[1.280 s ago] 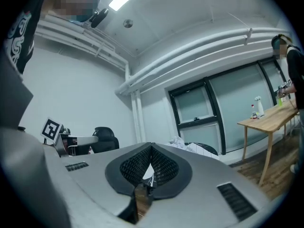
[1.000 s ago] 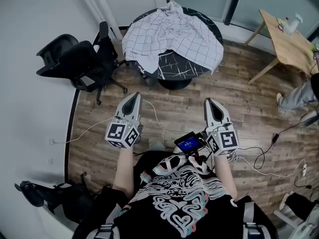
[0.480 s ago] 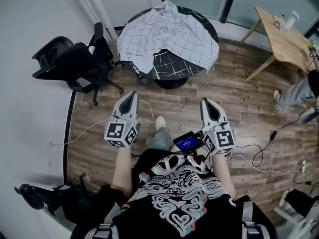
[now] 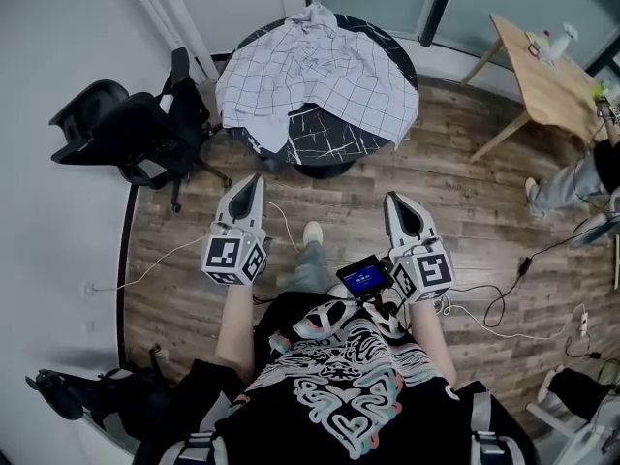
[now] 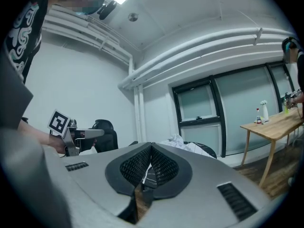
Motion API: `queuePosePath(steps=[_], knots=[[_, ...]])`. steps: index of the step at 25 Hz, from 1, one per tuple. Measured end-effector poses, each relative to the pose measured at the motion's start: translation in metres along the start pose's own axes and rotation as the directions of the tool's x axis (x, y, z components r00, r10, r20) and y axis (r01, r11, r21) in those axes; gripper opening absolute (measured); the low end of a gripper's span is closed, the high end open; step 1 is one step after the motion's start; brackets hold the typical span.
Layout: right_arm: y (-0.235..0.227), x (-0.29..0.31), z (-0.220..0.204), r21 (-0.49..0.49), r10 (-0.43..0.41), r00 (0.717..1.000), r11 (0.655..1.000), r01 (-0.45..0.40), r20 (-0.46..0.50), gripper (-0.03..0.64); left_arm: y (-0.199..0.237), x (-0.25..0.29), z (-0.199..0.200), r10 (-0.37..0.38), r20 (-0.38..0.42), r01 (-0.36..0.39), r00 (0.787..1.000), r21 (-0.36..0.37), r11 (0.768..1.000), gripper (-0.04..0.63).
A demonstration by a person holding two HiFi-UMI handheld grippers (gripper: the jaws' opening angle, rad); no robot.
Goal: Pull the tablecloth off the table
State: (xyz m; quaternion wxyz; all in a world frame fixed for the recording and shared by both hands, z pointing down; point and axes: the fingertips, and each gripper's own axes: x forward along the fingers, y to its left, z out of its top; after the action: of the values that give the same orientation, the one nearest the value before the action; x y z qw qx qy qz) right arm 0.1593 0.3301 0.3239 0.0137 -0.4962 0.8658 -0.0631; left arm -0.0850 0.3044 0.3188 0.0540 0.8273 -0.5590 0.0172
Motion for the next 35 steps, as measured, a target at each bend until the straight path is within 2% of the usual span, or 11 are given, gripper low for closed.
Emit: queuePosePath(steps=[14,22,35], knots=[[-0.044,0.094,-0.003,-0.005,-0.028,0.998,1.0,0.028,-0.053,-0.009,0.046,0.105,-0.001,-0.024,-0.029,0.023,0.999,-0.012,1.0,0.02],[-0.061,0.147,-0.013,0.022,-0.046,0.994,0.999,0.049,-0.1,-0.009,0.081,0.152,-0.007,-0.01,-0.083,0.013,0.997,0.034,0.999,0.02],[-0.083,0.218,-0.025,0.035,-0.077,0.984,0.996,0.084,-0.159,-0.009,0.126,0.218,-0.012,-0.021,-0.131,0.028,0.991,0.053,0.998,0.02]])
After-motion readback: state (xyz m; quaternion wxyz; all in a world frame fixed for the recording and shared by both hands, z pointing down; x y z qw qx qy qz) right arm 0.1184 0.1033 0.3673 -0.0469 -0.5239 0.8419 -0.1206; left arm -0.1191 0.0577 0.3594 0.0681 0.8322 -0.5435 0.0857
